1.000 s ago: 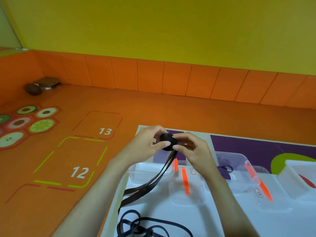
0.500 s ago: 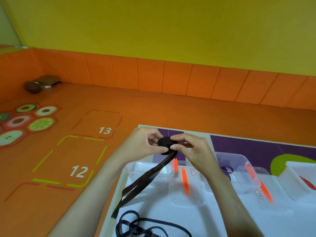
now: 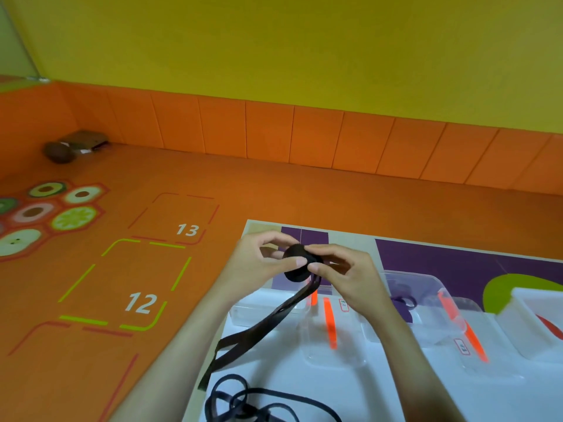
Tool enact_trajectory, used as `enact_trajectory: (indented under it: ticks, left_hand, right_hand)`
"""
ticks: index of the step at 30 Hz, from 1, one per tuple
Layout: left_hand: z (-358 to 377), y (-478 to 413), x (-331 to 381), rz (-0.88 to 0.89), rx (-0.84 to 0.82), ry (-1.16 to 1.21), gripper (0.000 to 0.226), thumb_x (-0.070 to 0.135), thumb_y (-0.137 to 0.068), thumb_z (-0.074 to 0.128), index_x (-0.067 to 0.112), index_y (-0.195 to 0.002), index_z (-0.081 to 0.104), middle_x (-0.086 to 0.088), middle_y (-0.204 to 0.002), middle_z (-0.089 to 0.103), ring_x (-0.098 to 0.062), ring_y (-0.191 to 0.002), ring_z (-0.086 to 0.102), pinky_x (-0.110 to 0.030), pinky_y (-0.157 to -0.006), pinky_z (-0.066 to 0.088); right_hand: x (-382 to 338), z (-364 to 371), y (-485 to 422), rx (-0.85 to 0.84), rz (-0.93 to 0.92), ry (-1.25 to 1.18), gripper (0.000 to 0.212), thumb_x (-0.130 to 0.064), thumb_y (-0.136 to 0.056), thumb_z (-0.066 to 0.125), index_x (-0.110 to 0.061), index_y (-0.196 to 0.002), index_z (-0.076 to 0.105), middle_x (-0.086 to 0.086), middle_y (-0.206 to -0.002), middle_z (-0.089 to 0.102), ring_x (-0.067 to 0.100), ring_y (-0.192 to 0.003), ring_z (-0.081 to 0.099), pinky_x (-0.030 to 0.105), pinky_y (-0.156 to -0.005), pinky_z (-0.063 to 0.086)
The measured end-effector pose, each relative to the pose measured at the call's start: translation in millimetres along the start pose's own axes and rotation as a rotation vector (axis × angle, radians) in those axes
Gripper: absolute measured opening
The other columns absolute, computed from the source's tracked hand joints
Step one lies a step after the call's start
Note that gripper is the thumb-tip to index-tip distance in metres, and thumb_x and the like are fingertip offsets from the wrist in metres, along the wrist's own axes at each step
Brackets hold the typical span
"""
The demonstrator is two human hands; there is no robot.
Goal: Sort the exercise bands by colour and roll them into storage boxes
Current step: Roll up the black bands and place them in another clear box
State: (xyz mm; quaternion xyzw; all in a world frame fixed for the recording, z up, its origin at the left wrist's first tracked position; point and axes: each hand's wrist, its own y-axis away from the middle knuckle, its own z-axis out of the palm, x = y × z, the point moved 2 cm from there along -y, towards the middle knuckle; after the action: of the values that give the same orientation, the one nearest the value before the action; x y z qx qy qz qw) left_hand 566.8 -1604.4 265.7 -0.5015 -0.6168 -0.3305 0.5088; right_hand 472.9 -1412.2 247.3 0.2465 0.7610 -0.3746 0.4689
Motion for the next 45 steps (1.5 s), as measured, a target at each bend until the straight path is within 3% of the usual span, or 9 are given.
enact_trajectory:
  ticks: [7, 14, 18, 23, 29, 34, 37, 42, 45]
  left_hand:
    - [3.2, -6.7, 11.9, 0.090, 0.019, -0.035, 0.024, 0.010, -0.085, 0.087, 0.019, -0.104, 0.075, 0.021, -0.084, 0.073, 0.000, -0.082, 0.069, -0.014, -0.080, 0.052]
    - [8.9, -0.6, -1.5, 0.024, 0.149, 0.217, 0.042, 0.011, -0.088, 0.084, 0.019, -0.123, 0.063, -0.003, -0.092, 0.078, -0.024, -0.086, 0.078, -0.055, -0.090, 0.062]
    - [-6.0, -5.9, 2.2, 0.001, -0.056, -0.023, 0.057, 0.019, -0.083, 0.090, 0.034, -0.131, 0.064, 0.003, -0.107, 0.080, -0.017, -0.094, 0.079, -0.046, -0.099, 0.059]
    - [-13.6, -14.2, 11.6, 0.031, -0.119, -0.037, 0.068, 0.014, -0.075, 0.096, 0.041, -0.127, 0.063, -0.002, -0.101, 0.080, -0.028, -0.088, 0.080, -0.055, -0.096, 0.060]
    - [-4.5, -11.2, 13.5, 0.062, 0.060, 0.256, 0.053, -0.002, -0.079, 0.089, 0.013, -0.118, 0.056, -0.012, -0.092, 0.079, -0.032, -0.084, 0.078, -0.041, -0.079, 0.063]
    - [10.7, -9.0, -4.5, -0.027, 0.220, 0.524, 0.042, -0.002, -0.085, 0.082, 0.011, -0.109, 0.051, -0.011, -0.092, 0.078, -0.040, -0.091, 0.077, -0.054, -0.086, 0.064]
    - [12.1, -7.1, -13.7, -0.019, 0.164, 0.469, 0.046, 0.002, -0.083, 0.087, 0.009, -0.115, 0.055, -0.017, -0.104, 0.076, -0.042, -0.098, 0.077, -0.062, -0.091, 0.061]
    - [-8.0, -15.4, -1.8, 0.069, -0.046, 0.109, 0.033, 0.012, -0.087, 0.086, 0.020, -0.117, 0.075, -0.004, -0.109, 0.077, -0.019, -0.100, 0.074, -0.035, -0.092, 0.059]
    - [-14.0, -20.4, 4.5, 0.025, -0.099, -0.003, 0.023, 0.022, -0.083, 0.090, 0.021, -0.103, 0.079, 0.000, -0.104, 0.079, -0.022, -0.095, 0.076, -0.038, -0.091, 0.060]
  right_hand:
    - [-0.6, 3.8, 0.7, 0.054, 0.013, -0.100, 0.037, 0.000, -0.088, 0.078, -0.019, -0.120, 0.074, -0.012, -0.113, 0.078, 0.011, -0.109, 0.073, 0.024, -0.094, 0.056]
    - [6.8, 15.9, 15.1, 0.235, 0.025, -0.193, 0.031, -0.001, -0.083, 0.083, -0.011, -0.112, 0.076, -0.004, -0.107, 0.080, 0.013, -0.103, 0.075, 0.018, -0.088, 0.056]
    - [7.9, 3.8, 10.6, 0.138, 0.044, -0.105, 0.030, 0.000, -0.081, 0.085, -0.012, -0.108, 0.080, -0.005, -0.102, 0.081, 0.012, -0.098, 0.076, 0.022, -0.083, 0.060]
    - [0.6, -5.5, -5.4, 0.010, 0.032, 0.013, 0.031, 0.000, -0.082, 0.085, -0.016, -0.108, 0.081, -0.006, -0.098, 0.081, 0.016, -0.094, 0.077, 0.030, -0.085, 0.062]
    - [-8.9, -7.6, -6.8, 0.109, -0.032, -0.104, 0.035, 0.000, -0.086, 0.081, -0.012, -0.119, 0.077, -0.004, -0.112, 0.079, 0.014, -0.109, 0.074, 0.026, -0.092, 0.059]
    - [1.3, 20.3, 9.9, 0.276, 0.021, -0.209, 0.043, -0.002, -0.085, 0.082, -0.021, -0.123, 0.074, -0.013, -0.114, 0.078, 0.009, -0.106, 0.074, 0.021, -0.096, 0.055]
    - [3.3, 13.9, 10.0, 0.244, 0.004, -0.189, 0.046, 0.002, -0.084, 0.081, -0.021, -0.124, 0.073, -0.011, -0.113, 0.079, 0.011, -0.107, 0.074, 0.020, -0.094, 0.056]
    - [-4.3, -1.4, 2.3, 0.121, 0.012, -0.120, 0.048, 0.009, -0.083, 0.080, -0.024, -0.118, 0.075, -0.012, -0.111, 0.079, 0.011, -0.106, 0.075, 0.024, -0.092, 0.059]
    - [-7.2, -8.3, -2.5, -0.006, 0.052, -0.111, 0.048, 0.010, -0.085, 0.078, -0.022, -0.120, 0.076, -0.007, -0.111, 0.080, 0.012, -0.106, 0.075, 0.027, -0.091, 0.060]
